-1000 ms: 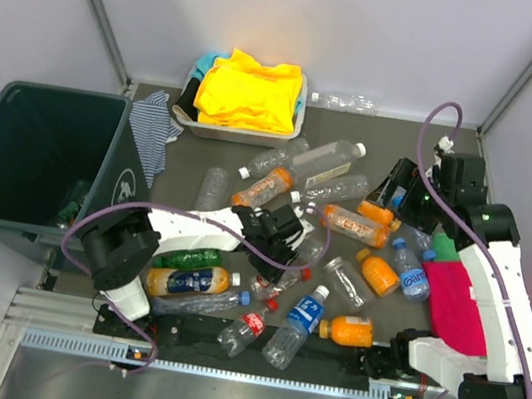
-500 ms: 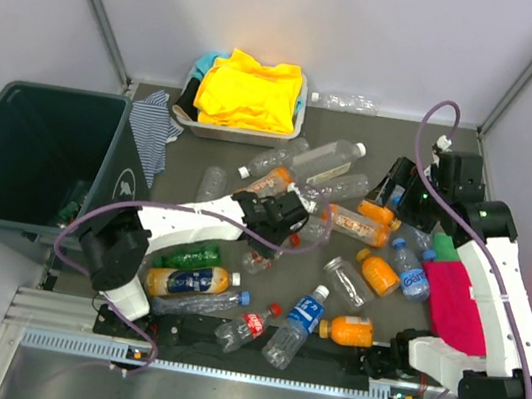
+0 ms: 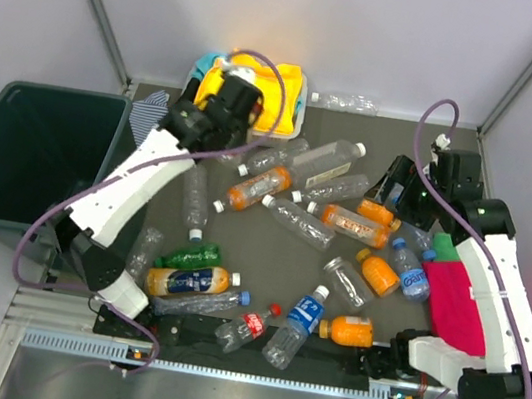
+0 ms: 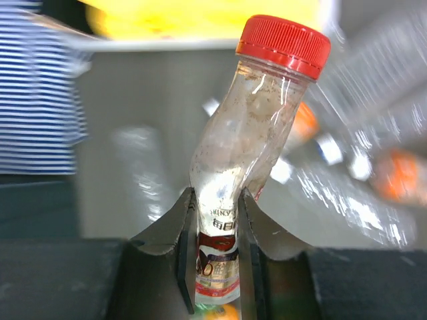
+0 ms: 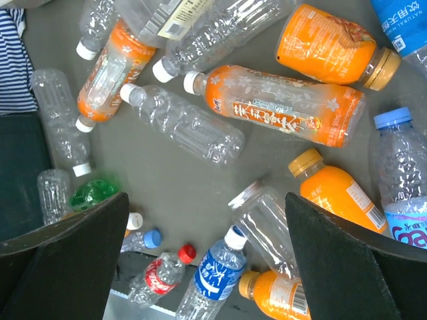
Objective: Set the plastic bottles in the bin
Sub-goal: Place the plastic bottle in the trash bin.
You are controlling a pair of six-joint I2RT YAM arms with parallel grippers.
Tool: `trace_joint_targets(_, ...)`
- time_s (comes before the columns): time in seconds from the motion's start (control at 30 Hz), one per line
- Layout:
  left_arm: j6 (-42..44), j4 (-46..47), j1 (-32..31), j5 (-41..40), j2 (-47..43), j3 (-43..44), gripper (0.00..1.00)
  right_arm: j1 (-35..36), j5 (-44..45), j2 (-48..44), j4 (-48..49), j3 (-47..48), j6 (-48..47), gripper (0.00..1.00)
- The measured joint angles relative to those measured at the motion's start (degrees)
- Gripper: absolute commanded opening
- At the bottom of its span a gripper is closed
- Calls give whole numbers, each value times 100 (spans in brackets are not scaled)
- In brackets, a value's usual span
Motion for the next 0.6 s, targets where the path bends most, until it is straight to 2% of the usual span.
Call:
trace_joint_targets(0.23, 133, -680, 1178, -1091, -55, 1403, 0, 0, -13, 13, 24, 0, 15, 99)
trace_joint_targets(0.47, 577, -920, 2647, -1576, -286, 2006, 0, 0, -17, 15, 20, 7, 15, 99)
trace_joint_targets(0.6, 850, -942, 3073, -1766, -612, 2072, 1, 0, -20, 63, 9, 46, 15, 99)
